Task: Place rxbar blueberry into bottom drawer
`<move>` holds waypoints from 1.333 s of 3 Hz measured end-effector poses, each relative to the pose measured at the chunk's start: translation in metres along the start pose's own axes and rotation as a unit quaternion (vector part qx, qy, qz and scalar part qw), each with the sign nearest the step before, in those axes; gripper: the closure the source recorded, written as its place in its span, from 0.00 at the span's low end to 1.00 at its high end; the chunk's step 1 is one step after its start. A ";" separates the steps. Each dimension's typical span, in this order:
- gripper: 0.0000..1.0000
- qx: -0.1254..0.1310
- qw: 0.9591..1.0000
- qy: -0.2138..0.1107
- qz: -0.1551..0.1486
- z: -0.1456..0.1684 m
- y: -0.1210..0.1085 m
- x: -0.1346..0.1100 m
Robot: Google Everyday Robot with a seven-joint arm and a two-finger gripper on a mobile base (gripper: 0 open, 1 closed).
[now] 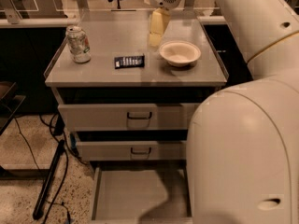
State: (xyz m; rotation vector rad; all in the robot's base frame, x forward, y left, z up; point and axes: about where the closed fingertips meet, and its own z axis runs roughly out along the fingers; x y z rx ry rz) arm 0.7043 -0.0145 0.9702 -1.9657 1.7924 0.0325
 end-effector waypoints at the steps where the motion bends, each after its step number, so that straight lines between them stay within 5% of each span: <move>1: 0.00 0.000 1.000 -0.003 0.000 0.007 -0.002 0.000; 4: 0.00 -0.025 0.999 -0.001 -0.032 0.044 -0.018 -0.013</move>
Offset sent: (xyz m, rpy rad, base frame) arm 0.0222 0.0127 -0.0207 -0.0459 0.0521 0.0501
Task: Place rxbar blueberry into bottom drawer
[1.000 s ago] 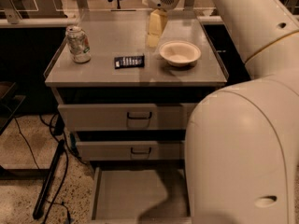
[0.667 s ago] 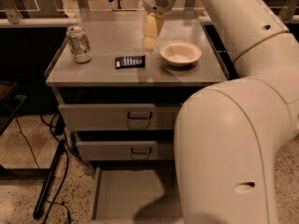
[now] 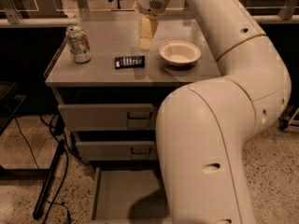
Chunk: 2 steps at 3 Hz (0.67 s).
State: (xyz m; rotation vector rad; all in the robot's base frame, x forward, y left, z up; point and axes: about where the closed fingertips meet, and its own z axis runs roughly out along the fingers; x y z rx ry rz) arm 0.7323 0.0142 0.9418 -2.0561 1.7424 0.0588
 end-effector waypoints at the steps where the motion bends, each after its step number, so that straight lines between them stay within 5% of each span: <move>1: 0.00 -0.005 1.000 -0.006 -0.007 0.009 -0.005 -0.005; 2: 0.00 -0.011 1.000 -0.016 -0.011 0.021 -0.010 -0.005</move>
Offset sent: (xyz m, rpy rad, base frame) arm 0.0216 -0.0007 0.0016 -0.0233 0.0961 0.0742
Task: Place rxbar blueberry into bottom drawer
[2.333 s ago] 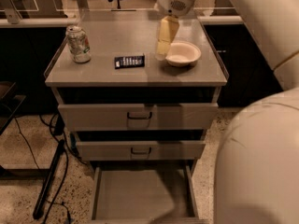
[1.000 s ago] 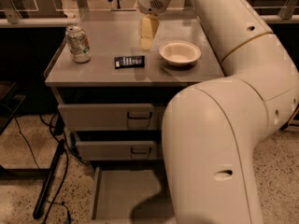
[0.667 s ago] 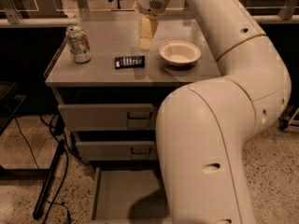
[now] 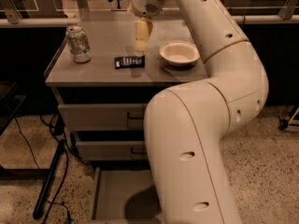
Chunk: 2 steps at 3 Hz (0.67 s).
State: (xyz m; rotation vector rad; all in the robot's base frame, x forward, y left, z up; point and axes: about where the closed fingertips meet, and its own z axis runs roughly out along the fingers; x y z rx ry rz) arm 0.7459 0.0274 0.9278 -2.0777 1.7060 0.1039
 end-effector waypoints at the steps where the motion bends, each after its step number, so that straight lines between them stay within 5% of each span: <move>1: 0.00 -0.003 1.000 -0.008 0.006 0.008 -0.002 0.006; 2: 0.00 -0.004 1.000 -0.017 0.021 0.019 -0.004 0.024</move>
Offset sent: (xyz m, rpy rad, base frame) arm 0.0149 -0.0386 -0.0137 -0.0037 0.1200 -0.0118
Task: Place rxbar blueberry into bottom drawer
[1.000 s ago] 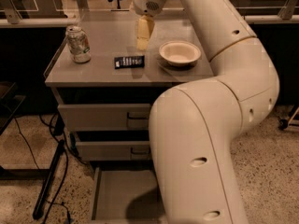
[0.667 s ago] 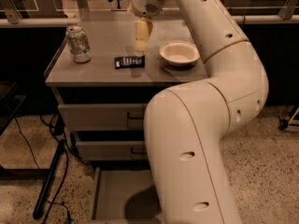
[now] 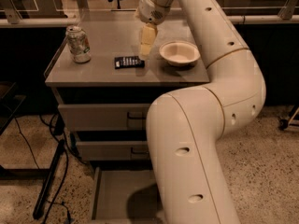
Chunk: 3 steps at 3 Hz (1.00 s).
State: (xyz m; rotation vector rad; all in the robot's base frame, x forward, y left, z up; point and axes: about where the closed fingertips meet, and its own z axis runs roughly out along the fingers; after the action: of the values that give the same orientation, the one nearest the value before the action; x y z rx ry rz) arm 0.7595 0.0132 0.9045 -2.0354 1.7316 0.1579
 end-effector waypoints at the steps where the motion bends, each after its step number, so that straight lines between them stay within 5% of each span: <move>1: 0.00 0.000 1.000 0.000 0.000 0.000 0.000 0.000; 2: 0.00 0.012 1.000 0.001 0.002 0.004 -0.008 -0.002; 3: 0.00 -0.004 1.000 0.000 0.004 0.026 -0.008 -0.005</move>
Offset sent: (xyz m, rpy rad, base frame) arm 0.0089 -0.0042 0.0058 -0.0316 0.0093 -0.0144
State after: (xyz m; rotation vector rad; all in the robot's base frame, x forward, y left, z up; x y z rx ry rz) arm 0.7714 0.0289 0.8851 -2.0347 1.7430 0.1670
